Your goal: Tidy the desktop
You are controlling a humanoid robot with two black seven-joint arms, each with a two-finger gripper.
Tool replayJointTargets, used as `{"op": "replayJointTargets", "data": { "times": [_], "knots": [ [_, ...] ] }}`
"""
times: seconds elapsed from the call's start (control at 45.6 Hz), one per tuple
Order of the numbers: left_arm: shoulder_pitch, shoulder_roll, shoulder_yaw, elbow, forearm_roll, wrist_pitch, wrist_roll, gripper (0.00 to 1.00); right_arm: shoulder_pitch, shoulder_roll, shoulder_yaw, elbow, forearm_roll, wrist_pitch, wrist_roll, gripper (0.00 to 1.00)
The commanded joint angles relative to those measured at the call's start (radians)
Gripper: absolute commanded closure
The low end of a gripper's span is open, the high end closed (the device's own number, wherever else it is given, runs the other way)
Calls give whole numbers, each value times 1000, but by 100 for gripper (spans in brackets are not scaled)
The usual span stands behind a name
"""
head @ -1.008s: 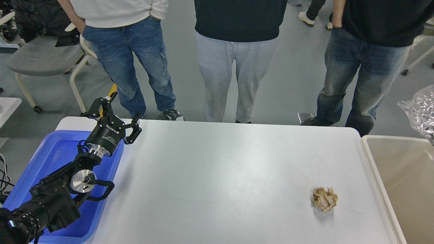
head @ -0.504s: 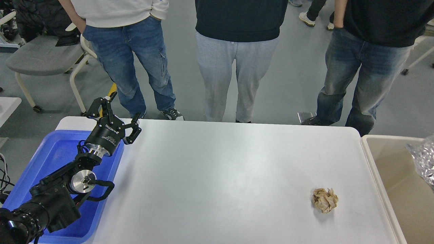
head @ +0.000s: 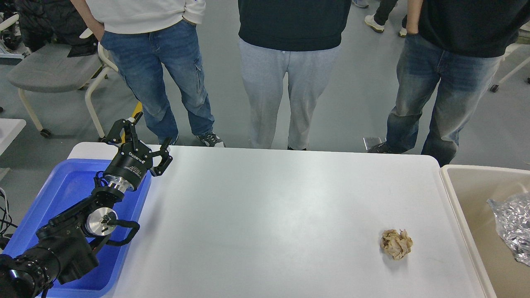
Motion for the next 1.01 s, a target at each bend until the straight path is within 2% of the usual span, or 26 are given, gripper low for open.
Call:
{"op": "replayJointTargets", "data": {
  "times": [0.0,0.022,0.044,0.088,0.153,0.197,0.373,0.657,0.811,0.986],
  "knots": [
    [0,0,2,0,0,0,0,0,-21,30,74,-9,8,0,5,100],
    [0,0,0,0,0,0,0,0,-21,31,84,-9,6,0,5,100],
    [0,0,0,0,0,0,0,0,-21,31,94,-9,8,0,5,92],
    [0,0,0,0,0,0,0,0,-21,31,120,-9,8,1,7,59],
    [0,0,0,0,0,0,0,0,-21,31,163,-8,8,4,7,31],
    [0,0,0,0,0,0,0,0,-21,30,182,-6,8,6,7,0],
    [0,0,0,0,0,0,0,0,0,22,193,-3,9,11,8,0],
    [0,0,0,0,0,0,0,0,134,-8,194,6,22,7,8,0],
    [0,0,2,0,0,0,0,0,221,-44,254,32,191,15,8,0],
    [0,0,2,0,0,0,0,0,293,-114,393,185,359,41,7,0]
  ]
}}
